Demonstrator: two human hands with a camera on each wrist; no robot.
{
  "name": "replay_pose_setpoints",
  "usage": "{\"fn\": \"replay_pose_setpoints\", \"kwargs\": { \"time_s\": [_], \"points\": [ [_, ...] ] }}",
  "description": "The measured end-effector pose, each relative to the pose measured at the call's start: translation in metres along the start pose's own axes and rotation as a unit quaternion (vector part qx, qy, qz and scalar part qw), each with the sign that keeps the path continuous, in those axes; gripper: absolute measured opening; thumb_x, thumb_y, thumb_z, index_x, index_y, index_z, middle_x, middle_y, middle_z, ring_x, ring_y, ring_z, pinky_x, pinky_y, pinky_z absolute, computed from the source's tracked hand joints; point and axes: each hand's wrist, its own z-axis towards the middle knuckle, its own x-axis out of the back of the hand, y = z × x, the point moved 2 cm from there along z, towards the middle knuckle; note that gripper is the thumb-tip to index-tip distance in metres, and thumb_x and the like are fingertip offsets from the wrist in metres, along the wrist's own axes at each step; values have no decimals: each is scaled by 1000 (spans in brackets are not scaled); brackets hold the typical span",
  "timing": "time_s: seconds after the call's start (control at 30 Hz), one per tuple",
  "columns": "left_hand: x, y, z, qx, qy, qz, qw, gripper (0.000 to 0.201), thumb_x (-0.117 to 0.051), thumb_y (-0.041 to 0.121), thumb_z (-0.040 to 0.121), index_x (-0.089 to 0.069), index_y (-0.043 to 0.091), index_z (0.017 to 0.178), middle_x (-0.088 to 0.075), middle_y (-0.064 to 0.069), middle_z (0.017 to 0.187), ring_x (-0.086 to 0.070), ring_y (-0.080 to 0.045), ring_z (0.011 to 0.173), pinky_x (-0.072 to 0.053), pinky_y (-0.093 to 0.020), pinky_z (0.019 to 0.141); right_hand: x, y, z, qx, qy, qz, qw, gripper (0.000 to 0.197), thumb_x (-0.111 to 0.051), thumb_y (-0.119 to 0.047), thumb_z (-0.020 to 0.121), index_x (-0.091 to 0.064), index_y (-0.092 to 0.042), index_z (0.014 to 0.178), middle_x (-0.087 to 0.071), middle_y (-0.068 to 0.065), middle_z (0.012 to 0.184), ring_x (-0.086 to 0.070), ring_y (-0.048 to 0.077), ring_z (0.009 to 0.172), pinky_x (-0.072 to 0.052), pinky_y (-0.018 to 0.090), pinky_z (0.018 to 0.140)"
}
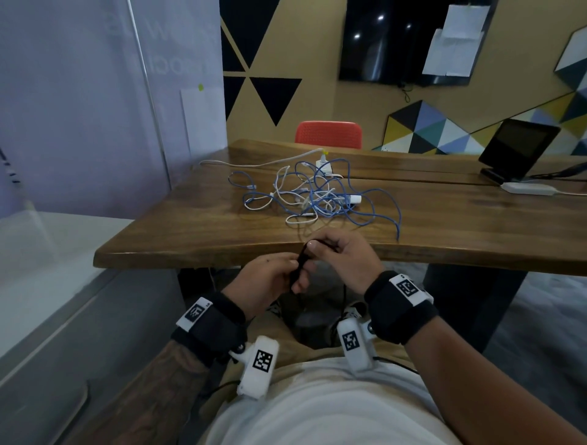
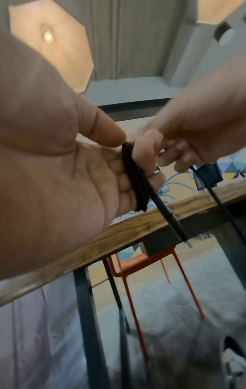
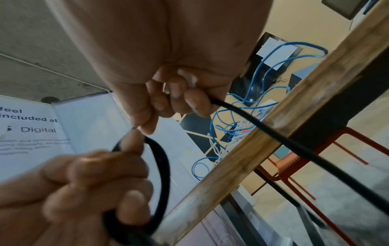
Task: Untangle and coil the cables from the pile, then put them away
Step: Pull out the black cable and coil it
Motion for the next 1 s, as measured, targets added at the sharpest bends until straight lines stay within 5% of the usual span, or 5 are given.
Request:
{"fn": "replay_pose_setpoints", "kwargs": {
  "time_s": [0.17, 0.33, 0.5, 0.8, 1.0],
  "points": [
    [5, 11, 0, -11, 41, -179, 983, 28, -42, 10, 89, -63, -5, 101, -57, -8, 73, -51, -13, 57, -55, -27, 69, -10, 21, -7, -132, -53, 51, 989, 19, -54, -17, 102, -72, -24, 98, -57, -10, 58, -49, 7, 47, -44, 24, 49],
    [30, 7, 6, -76, 152, -277, 946, 26, -36, 9, 102, -59, 1, 110, -67, -7, 88, -66, -12, 73, -55, -31, 89, -32, 18, -25, -210, -270, 8, 939, 21, -50, -23, 105, -69, -20, 113, -65, -4, 67, -58, 12, 57, -46, 20, 56],
    [44, -7, 10, -80, 263, -290, 917, 23, -38, 7, 103, -61, 3, 102, -69, -11, 95, -72, -14, 76, -58, -30, 83, -38, 1, -28, -223, -344, -37, 911, 28, -49, -23, 105, -68, -9, 120, -68, -1, 72, -61, 10, 58, -47, 18, 58],
    [30, -22, 9, -112, 257, -93, 955, 20, -43, 3, 101, -64, 2, 103, -72, -9, 85, -69, -19, 80, -58, -28, 77, -35, -33, -25, -125, -283, -143, 940, 20, -61, -22, 97, -72, -4, 97, -55, -2, 60, -47, 7, 53, -44, 21, 57],
    [12, -25, 7, -117, 133, 66, 982, 33, -48, 1, 99, -75, 17, 88, -72, 0, 82, -65, -10, 78, -50, -24, 72, -13, -42, -18, -50, -144, -126, 980, 19, -70, -15, 90, -68, -6, 73, -57, -3, 60, -46, 2, 53, -39, 16, 56]
  ]
}}
